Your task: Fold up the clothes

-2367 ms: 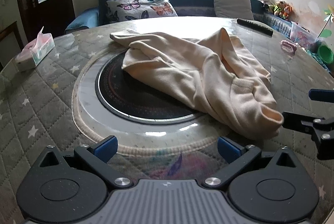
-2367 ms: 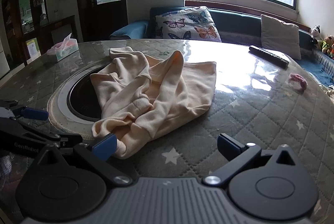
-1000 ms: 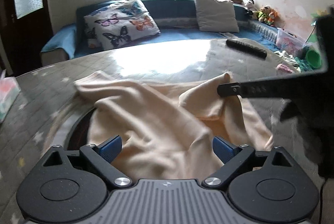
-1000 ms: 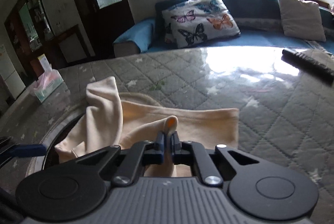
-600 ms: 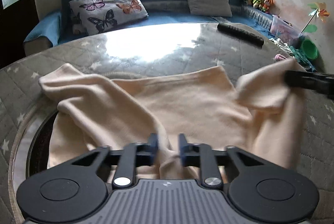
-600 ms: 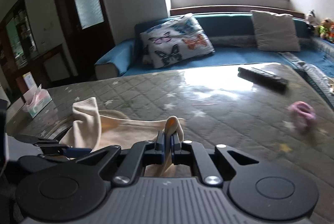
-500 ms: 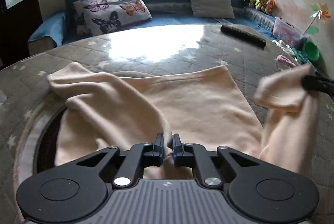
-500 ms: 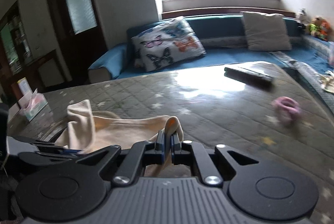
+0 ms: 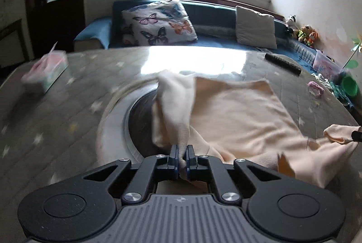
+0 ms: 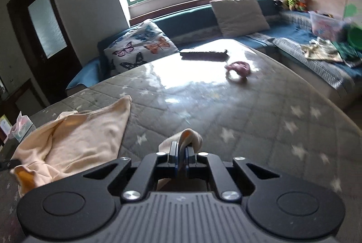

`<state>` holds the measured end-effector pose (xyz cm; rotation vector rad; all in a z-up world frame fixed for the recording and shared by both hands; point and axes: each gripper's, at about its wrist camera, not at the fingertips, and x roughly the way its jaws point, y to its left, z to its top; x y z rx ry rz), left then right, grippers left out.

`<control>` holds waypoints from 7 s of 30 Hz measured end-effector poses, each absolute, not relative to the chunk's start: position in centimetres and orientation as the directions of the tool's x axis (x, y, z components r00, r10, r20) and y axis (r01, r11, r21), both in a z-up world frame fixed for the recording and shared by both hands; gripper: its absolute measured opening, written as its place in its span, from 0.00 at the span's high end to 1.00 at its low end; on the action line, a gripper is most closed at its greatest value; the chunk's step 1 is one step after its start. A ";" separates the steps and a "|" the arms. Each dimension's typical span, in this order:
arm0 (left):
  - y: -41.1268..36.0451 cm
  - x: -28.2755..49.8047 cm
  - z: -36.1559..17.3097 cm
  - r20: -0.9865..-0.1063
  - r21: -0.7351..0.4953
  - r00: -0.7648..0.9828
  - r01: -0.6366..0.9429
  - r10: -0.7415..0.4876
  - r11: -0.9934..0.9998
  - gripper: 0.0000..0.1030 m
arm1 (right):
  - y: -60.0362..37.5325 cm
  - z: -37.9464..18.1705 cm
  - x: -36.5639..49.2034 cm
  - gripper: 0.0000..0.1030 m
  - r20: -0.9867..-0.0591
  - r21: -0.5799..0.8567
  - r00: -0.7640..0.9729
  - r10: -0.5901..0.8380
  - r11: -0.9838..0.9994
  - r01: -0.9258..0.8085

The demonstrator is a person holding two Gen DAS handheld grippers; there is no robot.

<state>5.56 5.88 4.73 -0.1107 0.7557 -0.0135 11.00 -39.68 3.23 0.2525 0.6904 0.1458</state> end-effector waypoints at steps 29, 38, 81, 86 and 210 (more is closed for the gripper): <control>5.8 3.6 4.5 -0.658 -0.021 0.753 -0.021 0.002 1.000 0.07 | -36.5 0.7 11.0 0.08 -0.614 -0.258 0.776 -0.145 0.966 -0.024; 4.2 5.9 4.7 -0.654 0.000 0.756 0.007 -0.005 1.000 0.06 | -36.8 2.1 10.4 0.08 -0.588 -0.163 0.805 -0.077 0.986 -0.025; -3.4 6.7 0.9 -0.726 0.028 0.675 0.222 -0.133 0.975 0.06 | -34.8 -0.6 9.7 0.05 -0.543 -0.401 0.807 -0.234 0.916 -0.004; -3.7 6.4 0.4 -0.734 0.033 0.665 0.236 -0.137 0.971 0.06 | -37.0 0.5 10.2 0.05 -0.507 -0.372 0.808 -0.300 0.922 0.109; 15.7 1.8 3.8 -0.638 -0.031 0.759 -0.191 0.128 0.981 0.71 | -14.1 2.2 2.2 0.68 -0.738 -0.054 0.361 0.570 0.483 -0.874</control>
